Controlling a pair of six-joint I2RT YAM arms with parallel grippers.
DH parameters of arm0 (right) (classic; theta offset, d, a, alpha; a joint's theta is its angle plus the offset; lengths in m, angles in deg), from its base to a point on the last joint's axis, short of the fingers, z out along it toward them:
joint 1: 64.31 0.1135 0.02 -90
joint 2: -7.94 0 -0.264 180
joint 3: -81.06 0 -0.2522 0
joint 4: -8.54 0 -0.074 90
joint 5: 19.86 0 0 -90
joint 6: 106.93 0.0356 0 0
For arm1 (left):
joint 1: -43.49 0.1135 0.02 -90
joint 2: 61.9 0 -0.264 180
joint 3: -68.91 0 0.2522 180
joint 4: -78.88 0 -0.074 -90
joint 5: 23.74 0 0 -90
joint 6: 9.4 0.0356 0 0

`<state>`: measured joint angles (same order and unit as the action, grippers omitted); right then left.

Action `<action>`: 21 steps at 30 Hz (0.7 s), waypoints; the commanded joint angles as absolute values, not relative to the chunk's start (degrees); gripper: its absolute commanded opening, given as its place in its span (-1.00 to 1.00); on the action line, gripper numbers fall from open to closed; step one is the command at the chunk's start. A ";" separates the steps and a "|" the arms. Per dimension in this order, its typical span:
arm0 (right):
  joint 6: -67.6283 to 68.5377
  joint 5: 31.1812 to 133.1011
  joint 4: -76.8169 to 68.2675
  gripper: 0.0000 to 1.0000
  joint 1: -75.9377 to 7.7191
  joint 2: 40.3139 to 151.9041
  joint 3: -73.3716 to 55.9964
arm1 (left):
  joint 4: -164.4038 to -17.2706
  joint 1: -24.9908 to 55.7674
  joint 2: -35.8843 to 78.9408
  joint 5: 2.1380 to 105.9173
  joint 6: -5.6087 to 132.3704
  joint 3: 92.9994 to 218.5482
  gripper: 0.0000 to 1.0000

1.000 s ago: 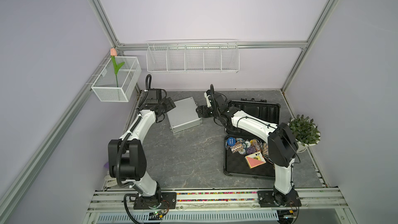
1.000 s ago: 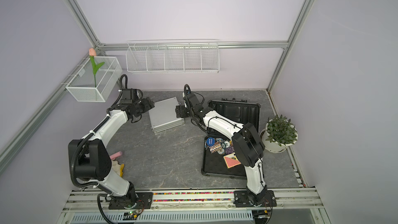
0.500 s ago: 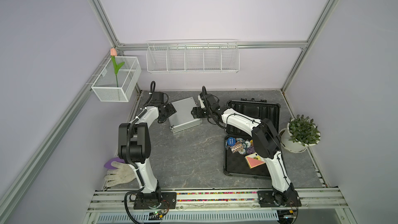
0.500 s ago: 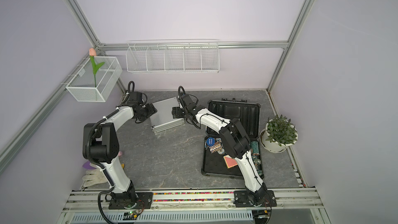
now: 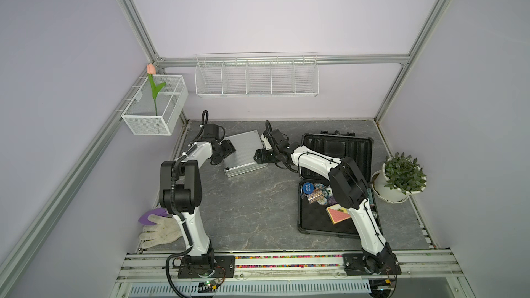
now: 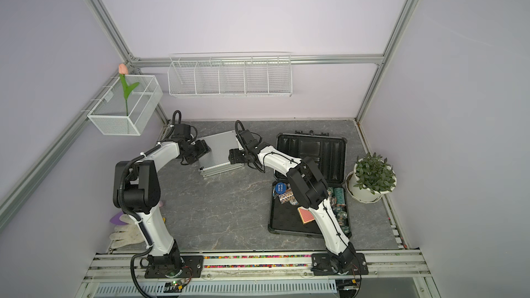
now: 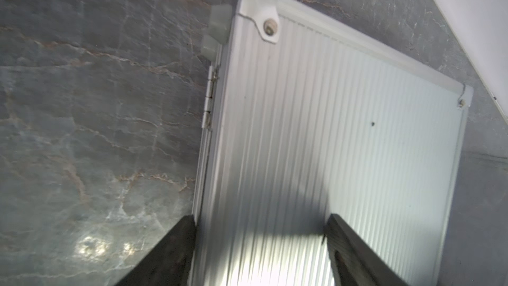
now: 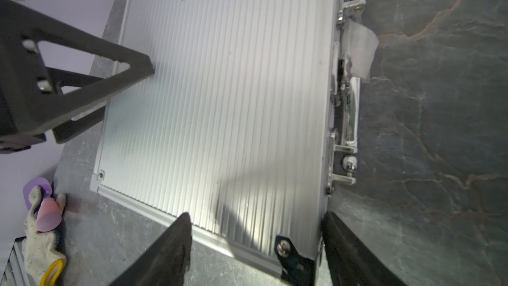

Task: Open the poker set cases
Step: Adjust the poker set case at the center of the board.

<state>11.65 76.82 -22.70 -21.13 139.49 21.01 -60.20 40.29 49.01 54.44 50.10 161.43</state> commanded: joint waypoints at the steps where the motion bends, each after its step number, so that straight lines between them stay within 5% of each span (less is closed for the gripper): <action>1: 10.65 81.27 -22.45 0.52 -17.21 140.08 21.03 | -58.54 39.17 50.51 52.85 51.57 163.11 0.51; 21: 7.28 76.65 -12.47 0.53 -3.47 124.76 2.47 | -57.47 40.50 41.33 59.56 55.13 158.85 0.62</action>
